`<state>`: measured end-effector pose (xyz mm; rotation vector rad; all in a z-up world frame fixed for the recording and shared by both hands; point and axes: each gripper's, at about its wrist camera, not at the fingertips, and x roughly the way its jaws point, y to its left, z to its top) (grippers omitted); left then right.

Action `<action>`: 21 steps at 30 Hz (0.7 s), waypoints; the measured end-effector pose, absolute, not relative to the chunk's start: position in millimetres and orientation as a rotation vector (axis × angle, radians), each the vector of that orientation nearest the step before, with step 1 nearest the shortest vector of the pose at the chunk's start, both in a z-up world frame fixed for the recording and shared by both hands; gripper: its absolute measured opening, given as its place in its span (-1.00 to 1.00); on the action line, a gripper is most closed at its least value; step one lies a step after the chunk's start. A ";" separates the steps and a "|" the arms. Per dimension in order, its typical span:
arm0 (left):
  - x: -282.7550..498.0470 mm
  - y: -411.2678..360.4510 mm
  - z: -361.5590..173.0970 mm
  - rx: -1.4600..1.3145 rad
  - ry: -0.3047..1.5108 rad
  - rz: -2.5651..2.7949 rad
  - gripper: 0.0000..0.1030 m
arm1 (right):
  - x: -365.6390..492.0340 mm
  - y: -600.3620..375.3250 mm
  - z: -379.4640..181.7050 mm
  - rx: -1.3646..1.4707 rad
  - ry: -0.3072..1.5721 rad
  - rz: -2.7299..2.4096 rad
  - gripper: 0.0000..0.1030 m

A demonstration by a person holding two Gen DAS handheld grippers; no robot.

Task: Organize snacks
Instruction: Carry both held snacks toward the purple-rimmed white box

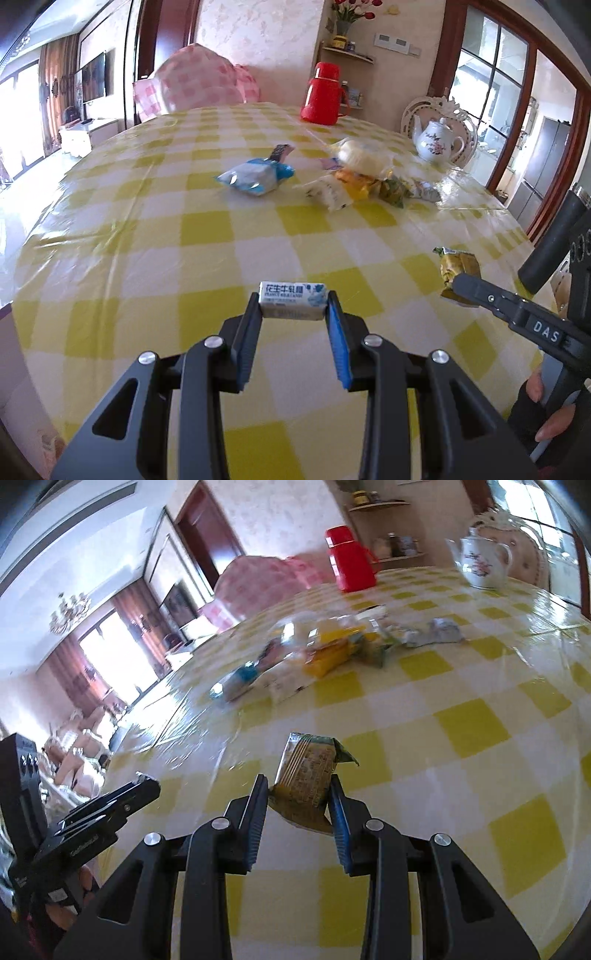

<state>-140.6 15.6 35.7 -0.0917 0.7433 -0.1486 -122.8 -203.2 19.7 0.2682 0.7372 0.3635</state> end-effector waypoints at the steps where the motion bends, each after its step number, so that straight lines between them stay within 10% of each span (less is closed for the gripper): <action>1: -144.3 18.9 35.0 -0.090 0.744 -0.143 -0.32 | -125.7 -195.8 19.6 0.256 0.742 0.377 -0.35; 21: -206.3 105.8 27.8 -0.069 0.776 -0.014 -0.32 | -175.4 -73.7 26.4 0.045 0.768 0.596 -0.35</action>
